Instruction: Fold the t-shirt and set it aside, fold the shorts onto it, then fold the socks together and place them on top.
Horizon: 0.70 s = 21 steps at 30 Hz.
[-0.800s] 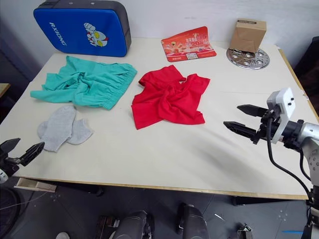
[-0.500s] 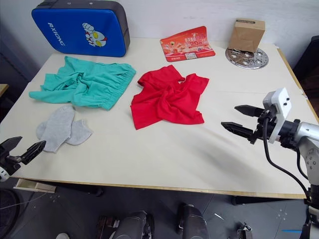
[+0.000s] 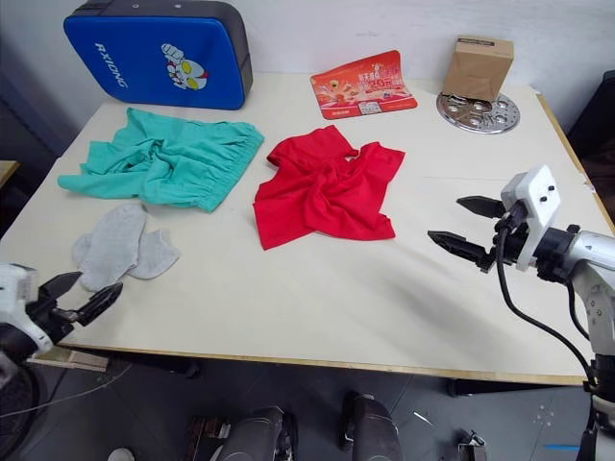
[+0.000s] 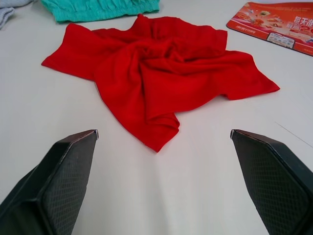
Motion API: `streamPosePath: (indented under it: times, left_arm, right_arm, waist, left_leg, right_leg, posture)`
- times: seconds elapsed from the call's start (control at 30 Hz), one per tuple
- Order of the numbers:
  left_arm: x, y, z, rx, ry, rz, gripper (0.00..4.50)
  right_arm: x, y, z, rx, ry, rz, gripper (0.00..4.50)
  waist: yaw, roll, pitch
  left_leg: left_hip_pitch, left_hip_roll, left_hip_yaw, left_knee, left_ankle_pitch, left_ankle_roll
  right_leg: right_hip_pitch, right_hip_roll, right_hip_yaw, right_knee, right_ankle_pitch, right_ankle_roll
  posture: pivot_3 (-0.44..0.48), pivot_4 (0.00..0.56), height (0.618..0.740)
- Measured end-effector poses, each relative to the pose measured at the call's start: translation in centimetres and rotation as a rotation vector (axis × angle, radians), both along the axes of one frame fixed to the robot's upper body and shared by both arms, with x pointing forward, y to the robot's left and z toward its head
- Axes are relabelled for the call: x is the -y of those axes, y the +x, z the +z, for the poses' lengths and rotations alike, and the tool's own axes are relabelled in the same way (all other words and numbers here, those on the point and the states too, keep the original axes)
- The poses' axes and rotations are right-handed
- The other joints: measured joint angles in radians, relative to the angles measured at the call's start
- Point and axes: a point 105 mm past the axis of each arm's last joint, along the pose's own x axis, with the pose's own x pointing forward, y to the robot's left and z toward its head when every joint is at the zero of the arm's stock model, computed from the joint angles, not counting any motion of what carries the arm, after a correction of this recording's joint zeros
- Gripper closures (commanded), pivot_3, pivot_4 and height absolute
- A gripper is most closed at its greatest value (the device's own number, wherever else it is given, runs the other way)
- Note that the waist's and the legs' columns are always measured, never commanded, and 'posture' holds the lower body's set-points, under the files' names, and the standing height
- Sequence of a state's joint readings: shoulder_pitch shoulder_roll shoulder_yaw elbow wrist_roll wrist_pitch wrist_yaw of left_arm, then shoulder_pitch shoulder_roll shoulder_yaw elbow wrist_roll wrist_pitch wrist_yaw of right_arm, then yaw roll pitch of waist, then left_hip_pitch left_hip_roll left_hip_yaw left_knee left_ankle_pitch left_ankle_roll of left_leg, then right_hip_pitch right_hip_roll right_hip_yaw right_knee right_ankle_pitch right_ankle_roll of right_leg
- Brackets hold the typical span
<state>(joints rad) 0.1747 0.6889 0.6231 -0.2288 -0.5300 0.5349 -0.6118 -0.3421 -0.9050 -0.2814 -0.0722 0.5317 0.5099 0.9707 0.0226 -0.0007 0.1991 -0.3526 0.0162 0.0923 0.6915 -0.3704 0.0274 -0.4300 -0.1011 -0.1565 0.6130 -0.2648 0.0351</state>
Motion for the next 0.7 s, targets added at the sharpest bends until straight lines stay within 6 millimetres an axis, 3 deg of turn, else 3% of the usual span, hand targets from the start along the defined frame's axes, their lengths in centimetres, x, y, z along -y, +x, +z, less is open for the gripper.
streamPosePath:
  times: [0.13,0.3,0.37,0.5,0.7]
  left_arm:
    - [3.5,1.5,0.5,-0.006,0.03,-0.177,0.0]
    - [11.1,4.7,1.7,0.012,0.126,-0.555,0.0]
    - [13.3,6.0,1.9,0.019,0.163,-0.661,0.0]
    - [16.0,9.3,1.7,0.03,0.227,-0.776,0.0]
    - [17.8,13.0,0.1,-0.003,0.303,-0.841,0.0]
  right_arm:
    - [-1.1,0.2,-1.2,-0.036,-0.049,0.028,0.07]
    - [-3.5,1.5,-3.2,-0.077,-0.157,0.063,0.07]
    - [-4.8,2.2,-3.8,-0.073,-0.193,0.081,0.07]
    - [-6.2,4.3,-5.0,-0.091,-0.232,0.058,0.07]
    - [-7.6,7.4,-6.0,-0.104,-0.227,-0.011,0.07]
  waist:
    - [0.003,0.0,0.0]
    - [0.0,0.0,0.0]
    - [-0.002,0.001,0.0]
    - [-0.006,0.0,0.0]
    - [-0.01,0.0,0.0]
  left_leg:
    - [0.0,0.0,0.0,0.0,0.0,0.0]
    - [0.0,-0.001,0.001,0.0,0.001,-0.001]
    - [0.0,-0.001,0.002,0.0,0.003,-0.002]
    - [-0.001,-0.001,0.003,0.001,0.005,-0.002]
    - [-0.004,-0.001,0.003,0.005,0.005,-0.001]
  right_leg:
    - [0.0,0.0,0.0,0.001,0.0,0.0]
    - [0.0,0.0,0.0,0.002,0.0,0.0]
    - [0.0,0.002,0.0,0.007,0.0,0.0]
    - [-0.002,0.004,-0.001,0.007,0.0,0.0]
    - [-0.003,0.005,-0.001,0.009,0.0,0.0]
  posture:
    - [0.0,0.15,0.74]
    - [0.0,0.15,0.74]
    - [0.0,0.15,0.74]
    - [0.0,0.15,0.74]
    - [0.0,0.15,0.74]
